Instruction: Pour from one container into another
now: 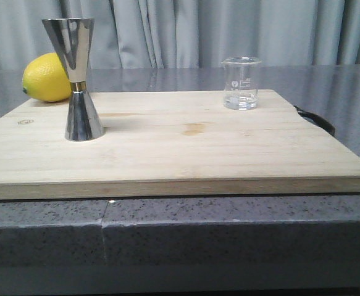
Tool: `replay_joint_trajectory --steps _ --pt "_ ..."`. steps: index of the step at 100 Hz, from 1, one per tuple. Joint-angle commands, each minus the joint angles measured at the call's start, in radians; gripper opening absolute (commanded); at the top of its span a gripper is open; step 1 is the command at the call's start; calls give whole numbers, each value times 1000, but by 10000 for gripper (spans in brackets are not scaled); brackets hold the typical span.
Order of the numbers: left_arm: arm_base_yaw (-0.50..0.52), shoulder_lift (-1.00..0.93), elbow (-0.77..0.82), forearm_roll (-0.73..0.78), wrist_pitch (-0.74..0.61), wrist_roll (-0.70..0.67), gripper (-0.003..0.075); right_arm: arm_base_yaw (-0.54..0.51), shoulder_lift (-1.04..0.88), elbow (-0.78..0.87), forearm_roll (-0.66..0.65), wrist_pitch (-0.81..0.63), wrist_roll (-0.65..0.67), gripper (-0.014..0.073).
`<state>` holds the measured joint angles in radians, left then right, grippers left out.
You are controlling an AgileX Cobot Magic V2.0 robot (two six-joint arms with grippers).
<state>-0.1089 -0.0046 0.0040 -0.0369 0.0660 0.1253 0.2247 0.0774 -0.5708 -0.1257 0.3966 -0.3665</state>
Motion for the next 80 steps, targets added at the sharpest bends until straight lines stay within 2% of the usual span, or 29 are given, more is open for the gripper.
replay_joint_trajectory --steps 1,44,47,53,58,61,63,68,73,80 --pt "4 -25 34 -9 -72 -1 -19 -3 14 -22 -8 -77 2 -48" --pt "4 -25 34 -9 -72 -1 -19 -3 14 28 -8 -77 2 -48" --pt "4 -25 34 -9 -72 -1 -19 -3 14 40 7 -75 4 -48" --pt "4 -25 34 -9 -72 -1 -19 -3 14 65 118 -72 41 -48" --pt "4 -25 34 -9 -72 -1 -19 -3 14 87 159 -74 147 -48" --pt "4 -25 34 -9 -72 -1 -19 -3 14 102 159 -76 285 -48" --pt "4 -25 34 -9 -72 -1 -19 -3 14 111 147 -76 347 -48" --pt "4 -25 34 -9 -72 -1 -19 -3 14 137 80 -76 600 -48" --pt "4 -25 34 -9 -72 -1 -19 -3 14 169 -3 -78 772 -48" --pt "4 -25 34 -9 -72 -1 -19 -3 14 216 -70 -81 834 -48"
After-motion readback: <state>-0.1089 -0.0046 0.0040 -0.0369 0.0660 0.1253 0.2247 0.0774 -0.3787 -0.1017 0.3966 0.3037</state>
